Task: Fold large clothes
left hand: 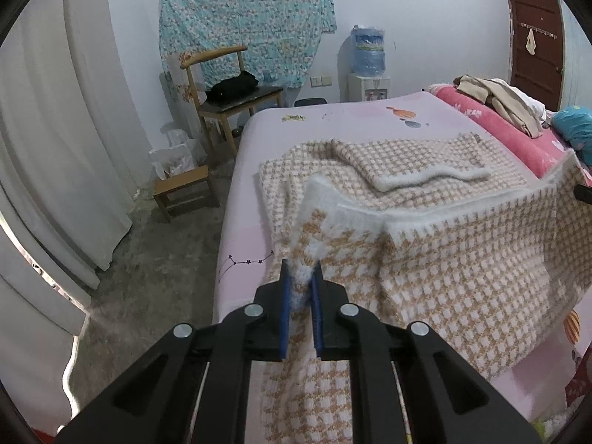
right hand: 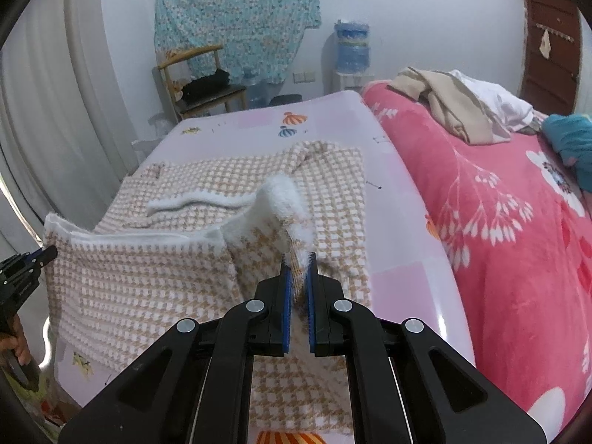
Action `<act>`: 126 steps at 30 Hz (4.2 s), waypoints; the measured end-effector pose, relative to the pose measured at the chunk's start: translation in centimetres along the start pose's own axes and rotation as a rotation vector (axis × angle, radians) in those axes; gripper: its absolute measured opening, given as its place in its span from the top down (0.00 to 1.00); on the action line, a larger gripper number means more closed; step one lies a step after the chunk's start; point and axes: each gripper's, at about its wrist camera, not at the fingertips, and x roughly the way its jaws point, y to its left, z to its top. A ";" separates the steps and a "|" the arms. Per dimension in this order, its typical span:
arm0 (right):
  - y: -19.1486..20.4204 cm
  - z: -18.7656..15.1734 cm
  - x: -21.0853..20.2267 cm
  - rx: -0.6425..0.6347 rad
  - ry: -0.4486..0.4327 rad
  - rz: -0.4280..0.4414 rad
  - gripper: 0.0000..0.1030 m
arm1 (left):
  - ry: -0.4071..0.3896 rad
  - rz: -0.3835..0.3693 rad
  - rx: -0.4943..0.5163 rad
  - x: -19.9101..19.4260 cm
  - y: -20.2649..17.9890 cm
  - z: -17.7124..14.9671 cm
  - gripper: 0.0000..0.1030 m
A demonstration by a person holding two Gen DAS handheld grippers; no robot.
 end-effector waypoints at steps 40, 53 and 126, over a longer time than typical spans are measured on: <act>-4.2 19.5 16.9 0.039 0.001 0.104 0.94 | 0.011 -0.082 -0.108 16.6 4.1 18.9 0.92; -6.1 18.9 19.8 0.123 0.018 0.147 0.48 | 0.069 -0.247 -0.331 20.5 7.5 19.6 0.67; 5.9 -5.9 -3.2 0.011 0.061 0.057 0.19 | -0.031 -0.287 -0.191 -0.8 -0.8 1.3 0.18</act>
